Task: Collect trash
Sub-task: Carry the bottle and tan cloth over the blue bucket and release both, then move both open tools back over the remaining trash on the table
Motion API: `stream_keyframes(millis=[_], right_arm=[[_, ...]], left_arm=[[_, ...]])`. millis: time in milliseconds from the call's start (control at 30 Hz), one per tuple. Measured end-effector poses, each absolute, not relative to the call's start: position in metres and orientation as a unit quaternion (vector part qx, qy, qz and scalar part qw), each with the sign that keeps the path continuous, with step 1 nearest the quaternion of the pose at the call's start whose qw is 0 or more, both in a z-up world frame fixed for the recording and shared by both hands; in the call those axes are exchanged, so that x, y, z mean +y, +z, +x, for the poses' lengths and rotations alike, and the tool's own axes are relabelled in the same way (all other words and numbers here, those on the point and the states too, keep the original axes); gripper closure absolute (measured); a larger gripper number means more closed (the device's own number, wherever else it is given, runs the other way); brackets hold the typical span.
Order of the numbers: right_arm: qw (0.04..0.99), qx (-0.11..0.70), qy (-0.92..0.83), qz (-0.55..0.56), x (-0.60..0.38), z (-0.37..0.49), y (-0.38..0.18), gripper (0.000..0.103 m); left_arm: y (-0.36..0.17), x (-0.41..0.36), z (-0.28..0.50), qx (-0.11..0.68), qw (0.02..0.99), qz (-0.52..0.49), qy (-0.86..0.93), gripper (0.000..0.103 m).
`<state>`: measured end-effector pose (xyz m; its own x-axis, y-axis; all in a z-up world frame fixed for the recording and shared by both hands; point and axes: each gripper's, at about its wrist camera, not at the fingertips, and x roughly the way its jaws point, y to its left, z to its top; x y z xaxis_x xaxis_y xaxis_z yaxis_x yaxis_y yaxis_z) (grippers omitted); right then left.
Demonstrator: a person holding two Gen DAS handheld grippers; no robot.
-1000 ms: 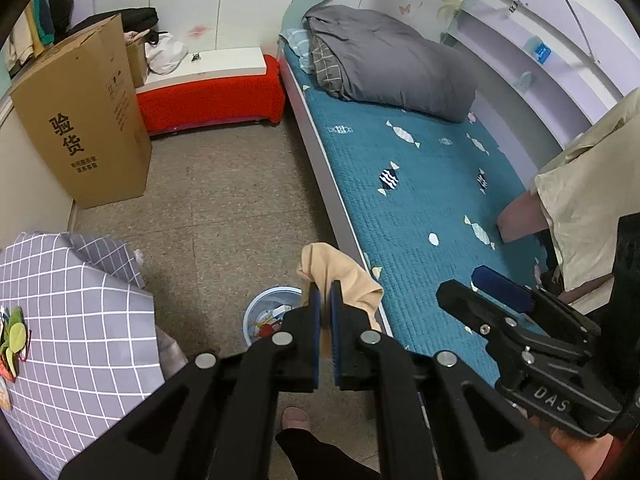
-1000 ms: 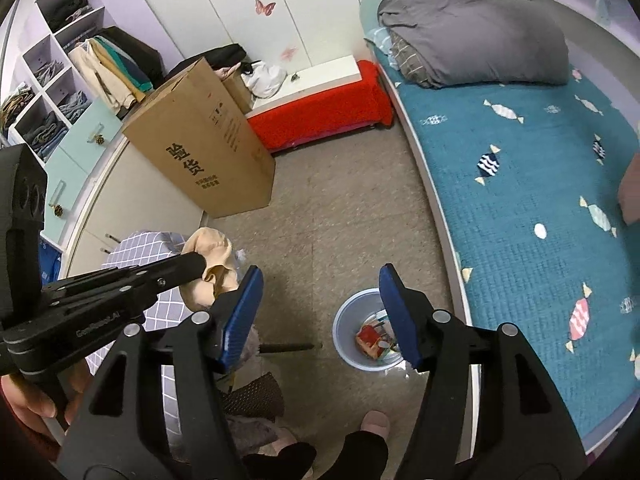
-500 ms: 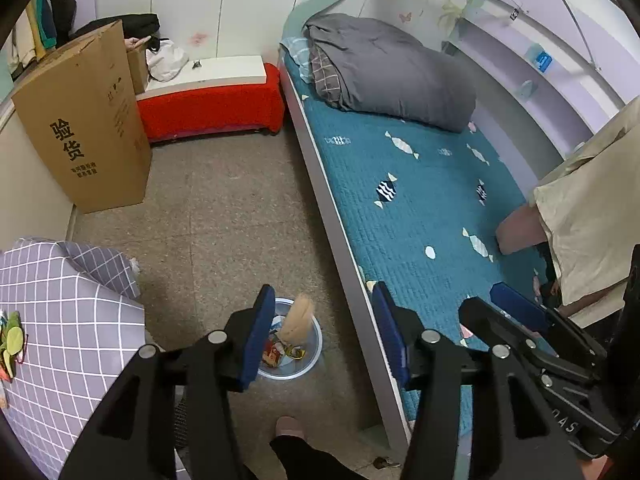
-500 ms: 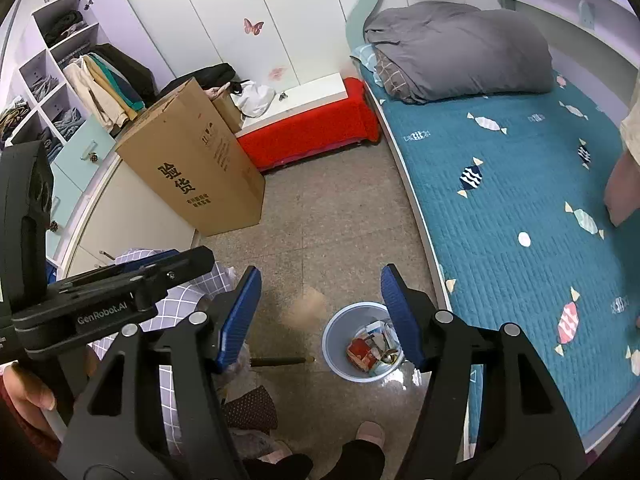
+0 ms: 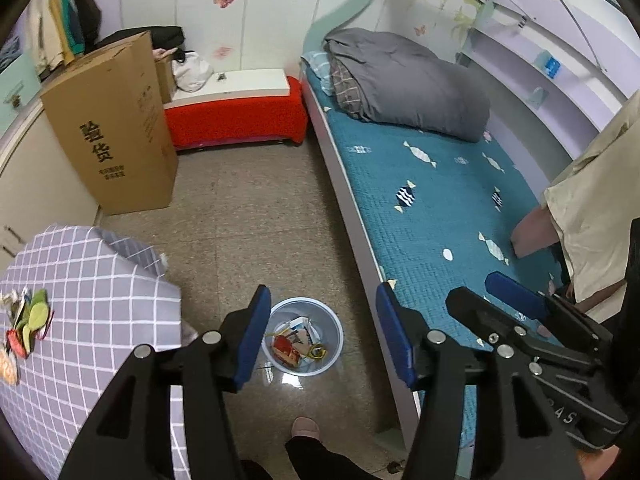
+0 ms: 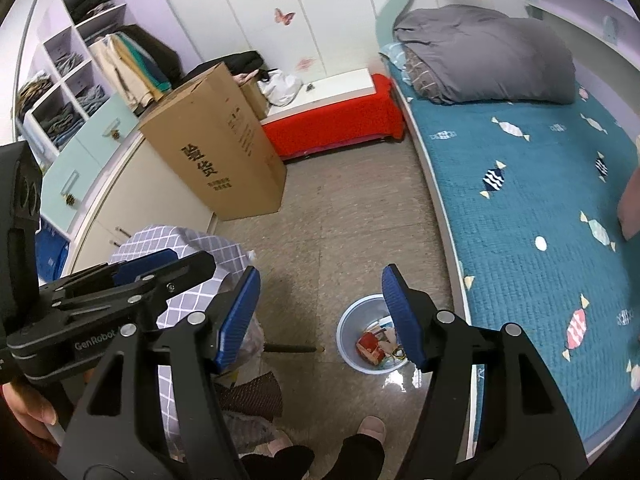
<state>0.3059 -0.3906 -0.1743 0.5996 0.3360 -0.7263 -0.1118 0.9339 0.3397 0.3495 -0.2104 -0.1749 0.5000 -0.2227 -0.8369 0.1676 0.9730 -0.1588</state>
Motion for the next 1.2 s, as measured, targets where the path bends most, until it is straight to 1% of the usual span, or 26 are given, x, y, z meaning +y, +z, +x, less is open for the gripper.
stream_keyframes(millis=[333, 567, 867, 1200], right_arm=[[0.878, 0.431, 0.180, 0.104, -0.339, 0.299, -0.169, 0.040], [0.861, 0.443, 0.236, 0.082, -0.276, 0.302, -0.171, 0.040], [0.841, 0.456, 0.287, 0.055, -0.168, 0.297, -0.175, 0.039], [0.830, 0.472, 0.288, 0.066, -0.032, 0.299, -0.193, 0.039]], left_arm=[[-0.171, -0.156, 0.315, 0.482, 0.872, -0.058, -0.059, 0.047], [-0.169, -0.087, 0.286, 0.483, 0.871, -0.091, 0.004, 0.047], [-0.172, 0.028, 0.258, 0.479, 0.864, -0.142, 0.067, 0.045], [-0.197, 0.201, 0.250, 0.492, 0.841, -0.197, 0.111, 0.045]])
